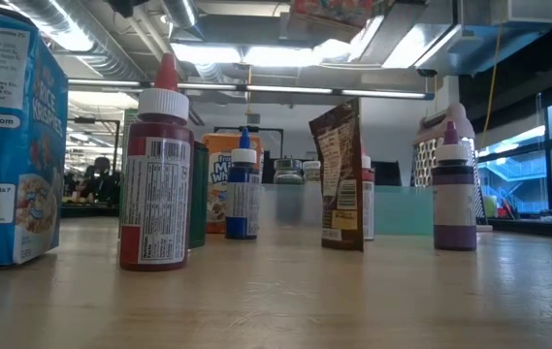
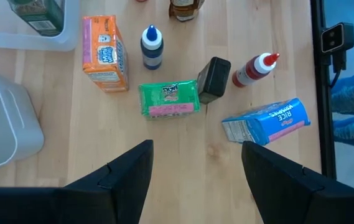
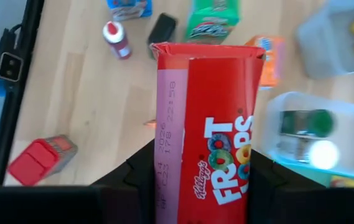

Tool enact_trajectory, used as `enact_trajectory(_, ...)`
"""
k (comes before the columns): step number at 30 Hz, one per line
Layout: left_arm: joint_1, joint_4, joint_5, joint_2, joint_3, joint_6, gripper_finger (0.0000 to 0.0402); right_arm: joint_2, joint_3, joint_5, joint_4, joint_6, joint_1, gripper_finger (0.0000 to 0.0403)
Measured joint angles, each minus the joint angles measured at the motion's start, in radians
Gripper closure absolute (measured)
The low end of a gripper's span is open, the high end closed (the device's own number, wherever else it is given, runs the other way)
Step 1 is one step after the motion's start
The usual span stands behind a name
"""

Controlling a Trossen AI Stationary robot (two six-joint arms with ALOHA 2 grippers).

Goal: Pick & Place Kitchen Items
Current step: Put the red cereal box into the green bin

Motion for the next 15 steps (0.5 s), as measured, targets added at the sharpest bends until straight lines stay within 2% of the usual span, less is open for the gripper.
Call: enact_trajectory(15,0.000,0.000,-0.046,0.000,0.000,-0.001,0.0162,-0.191,0.000,0.000,0.000,-0.226,-0.269,0.0250)
